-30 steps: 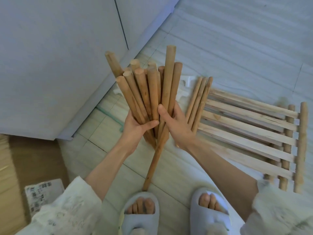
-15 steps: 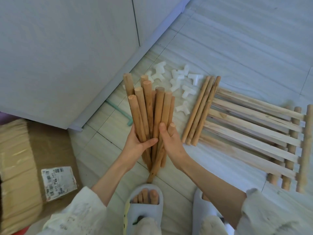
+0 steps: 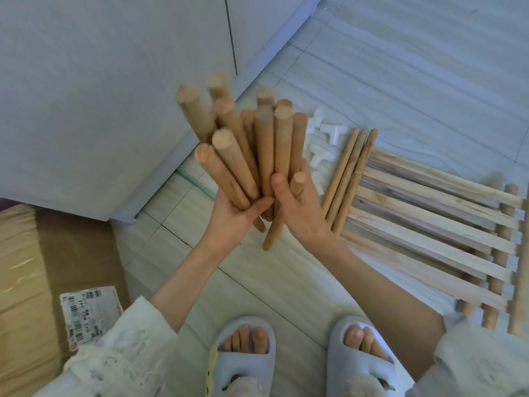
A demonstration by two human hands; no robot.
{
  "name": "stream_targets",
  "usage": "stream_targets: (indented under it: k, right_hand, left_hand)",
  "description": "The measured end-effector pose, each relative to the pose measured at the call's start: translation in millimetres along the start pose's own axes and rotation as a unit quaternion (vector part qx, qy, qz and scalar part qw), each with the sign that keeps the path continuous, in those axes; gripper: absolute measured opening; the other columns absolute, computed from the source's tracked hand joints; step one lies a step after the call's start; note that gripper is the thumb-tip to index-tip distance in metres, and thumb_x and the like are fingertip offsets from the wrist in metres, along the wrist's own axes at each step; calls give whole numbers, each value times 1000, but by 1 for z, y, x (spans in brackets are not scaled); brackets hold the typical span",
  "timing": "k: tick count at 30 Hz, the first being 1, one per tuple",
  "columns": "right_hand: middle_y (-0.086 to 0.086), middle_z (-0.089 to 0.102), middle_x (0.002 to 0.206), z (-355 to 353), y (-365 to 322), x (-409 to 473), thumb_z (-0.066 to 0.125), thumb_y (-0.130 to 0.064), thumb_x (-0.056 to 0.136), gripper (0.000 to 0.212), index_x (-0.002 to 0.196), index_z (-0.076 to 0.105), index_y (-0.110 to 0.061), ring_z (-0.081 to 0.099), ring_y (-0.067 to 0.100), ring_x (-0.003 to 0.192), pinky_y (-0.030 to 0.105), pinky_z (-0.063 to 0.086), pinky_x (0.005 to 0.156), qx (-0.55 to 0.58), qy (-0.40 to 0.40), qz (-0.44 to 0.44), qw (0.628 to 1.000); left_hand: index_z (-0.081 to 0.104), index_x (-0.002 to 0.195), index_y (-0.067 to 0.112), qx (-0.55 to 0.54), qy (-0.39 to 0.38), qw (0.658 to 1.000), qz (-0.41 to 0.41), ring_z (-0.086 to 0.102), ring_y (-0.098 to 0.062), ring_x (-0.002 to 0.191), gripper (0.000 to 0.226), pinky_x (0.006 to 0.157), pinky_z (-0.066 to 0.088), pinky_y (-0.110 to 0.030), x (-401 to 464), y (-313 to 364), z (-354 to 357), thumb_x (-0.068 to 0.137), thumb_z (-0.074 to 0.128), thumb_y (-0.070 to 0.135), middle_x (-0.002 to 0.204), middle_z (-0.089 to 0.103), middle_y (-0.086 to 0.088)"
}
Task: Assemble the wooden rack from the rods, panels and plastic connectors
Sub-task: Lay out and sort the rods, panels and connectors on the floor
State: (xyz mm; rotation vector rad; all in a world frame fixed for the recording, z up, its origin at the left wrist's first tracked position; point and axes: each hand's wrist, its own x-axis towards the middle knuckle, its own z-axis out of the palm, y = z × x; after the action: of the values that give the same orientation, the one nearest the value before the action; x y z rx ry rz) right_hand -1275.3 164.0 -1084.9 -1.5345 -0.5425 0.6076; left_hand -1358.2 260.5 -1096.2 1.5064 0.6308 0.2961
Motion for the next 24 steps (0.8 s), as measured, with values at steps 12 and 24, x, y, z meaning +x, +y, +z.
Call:
stream_targets:
  k: [12,24]
  right_hand:
    - [-37,53,112,-12,16,-22,58,-33,83,43,118,41,-51,49,-15,108,5,37,89,-104,-98,-17,990]
    - [2,63,120,-6,19,-2,41,-69,79,79,128,53,-9,59,9,114,26,47,99,19,-6,102,995]
  left_hand:
    - [58,110,17,16,-120,990,-69,61,0,105,33,82,48,-14,-21,-15,-5,84,60,-4,110,64,5]
    - [29,133,20,20,-98,993,-67,55,9,106,68,81,46,-8,6,-1,6,82,65,-4,124,53,6]
